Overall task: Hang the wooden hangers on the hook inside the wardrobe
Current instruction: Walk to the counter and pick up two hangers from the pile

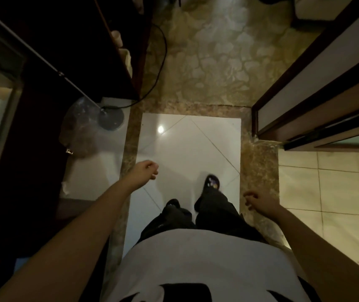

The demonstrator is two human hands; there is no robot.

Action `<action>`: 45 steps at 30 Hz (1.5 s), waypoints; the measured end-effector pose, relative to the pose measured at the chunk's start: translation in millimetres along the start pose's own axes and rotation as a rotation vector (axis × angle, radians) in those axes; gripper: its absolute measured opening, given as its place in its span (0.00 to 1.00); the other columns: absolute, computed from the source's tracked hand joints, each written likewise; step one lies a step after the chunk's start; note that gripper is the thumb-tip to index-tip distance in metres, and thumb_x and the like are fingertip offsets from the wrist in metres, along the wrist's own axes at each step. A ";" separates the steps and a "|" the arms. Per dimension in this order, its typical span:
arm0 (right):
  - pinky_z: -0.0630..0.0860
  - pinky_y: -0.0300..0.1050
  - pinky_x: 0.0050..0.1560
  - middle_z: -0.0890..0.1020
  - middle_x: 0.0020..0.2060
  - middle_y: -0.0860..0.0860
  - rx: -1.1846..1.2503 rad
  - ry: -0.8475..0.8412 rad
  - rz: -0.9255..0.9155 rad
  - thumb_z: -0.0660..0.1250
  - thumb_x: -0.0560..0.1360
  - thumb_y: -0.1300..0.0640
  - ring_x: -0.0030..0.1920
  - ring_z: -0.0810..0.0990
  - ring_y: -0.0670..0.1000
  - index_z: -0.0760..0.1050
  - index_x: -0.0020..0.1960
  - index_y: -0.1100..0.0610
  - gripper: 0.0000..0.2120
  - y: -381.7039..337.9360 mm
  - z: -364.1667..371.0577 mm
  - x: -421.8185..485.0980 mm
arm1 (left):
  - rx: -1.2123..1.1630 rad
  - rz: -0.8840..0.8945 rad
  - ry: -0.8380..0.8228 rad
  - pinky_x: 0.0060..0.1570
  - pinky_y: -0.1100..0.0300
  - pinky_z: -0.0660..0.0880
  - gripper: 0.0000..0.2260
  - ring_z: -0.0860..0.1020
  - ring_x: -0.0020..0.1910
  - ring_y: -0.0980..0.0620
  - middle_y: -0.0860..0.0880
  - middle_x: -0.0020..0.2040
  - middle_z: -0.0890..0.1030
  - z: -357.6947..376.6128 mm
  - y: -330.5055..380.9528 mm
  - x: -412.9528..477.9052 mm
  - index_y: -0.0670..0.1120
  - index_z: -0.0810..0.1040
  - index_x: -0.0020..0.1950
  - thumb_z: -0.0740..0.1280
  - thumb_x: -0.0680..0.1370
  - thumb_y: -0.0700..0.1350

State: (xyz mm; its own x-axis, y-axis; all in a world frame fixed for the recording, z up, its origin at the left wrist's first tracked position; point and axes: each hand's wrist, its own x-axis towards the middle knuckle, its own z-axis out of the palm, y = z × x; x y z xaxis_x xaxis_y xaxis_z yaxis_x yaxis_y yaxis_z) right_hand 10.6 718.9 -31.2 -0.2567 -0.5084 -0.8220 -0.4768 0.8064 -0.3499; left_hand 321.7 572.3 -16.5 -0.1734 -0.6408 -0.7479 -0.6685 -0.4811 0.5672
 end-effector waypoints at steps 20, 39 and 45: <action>0.77 0.50 0.49 0.77 0.50 0.59 0.037 -0.055 -0.279 0.55 0.80 0.60 0.46 0.77 0.53 0.69 0.65 0.65 0.16 -231.0 -266.8 197.4 | -0.061 -0.340 0.073 0.32 0.62 0.67 0.07 0.76 0.47 0.46 0.42 0.48 0.77 28.5 125.2 112.3 0.43 0.73 0.49 0.57 0.81 0.44; 0.70 0.40 0.35 0.79 0.39 0.57 -0.141 -0.068 -0.020 0.56 0.79 0.60 0.38 0.76 0.52 0.76 0.51 0.64 0.12 -306.1 -356.9 325.5 | -0.022 -0.085 0.097 0.47 0.56 0.73 0.11 0.76 0.50 0.46 0.41 0.51 0.77 -130.6 352.3 337.3 0.41 0.73 0.59 0.58 0.81 0.43; 0.69 0.40 0.34 0.75 0.31 0.53 -0.184 -0.134 -0.069 0.56 0.80 0.62 0.32 0.72 0.49 0.73 0.38 0.61 0.14 -379.7 -398.0 370.3 | -0.126 -0.093 0.150 0.51 0.55 0.73 0.10 0.76 0.51 0.47 0.43 0.51 0.77 -165.2 393.4 377.6 0.40 0.74 0.58 0.58 0.81 0.42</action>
State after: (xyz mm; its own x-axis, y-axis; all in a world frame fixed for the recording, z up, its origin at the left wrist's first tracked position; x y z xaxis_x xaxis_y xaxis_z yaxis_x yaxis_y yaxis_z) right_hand -238.0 104.3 -23.9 -0.1100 -0.5063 -0.8553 -0.6380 0.6958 -0.3299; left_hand 112.8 42.3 -18.8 0.0010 -0.6674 -0.7447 -0.5791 -0.6075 0.5437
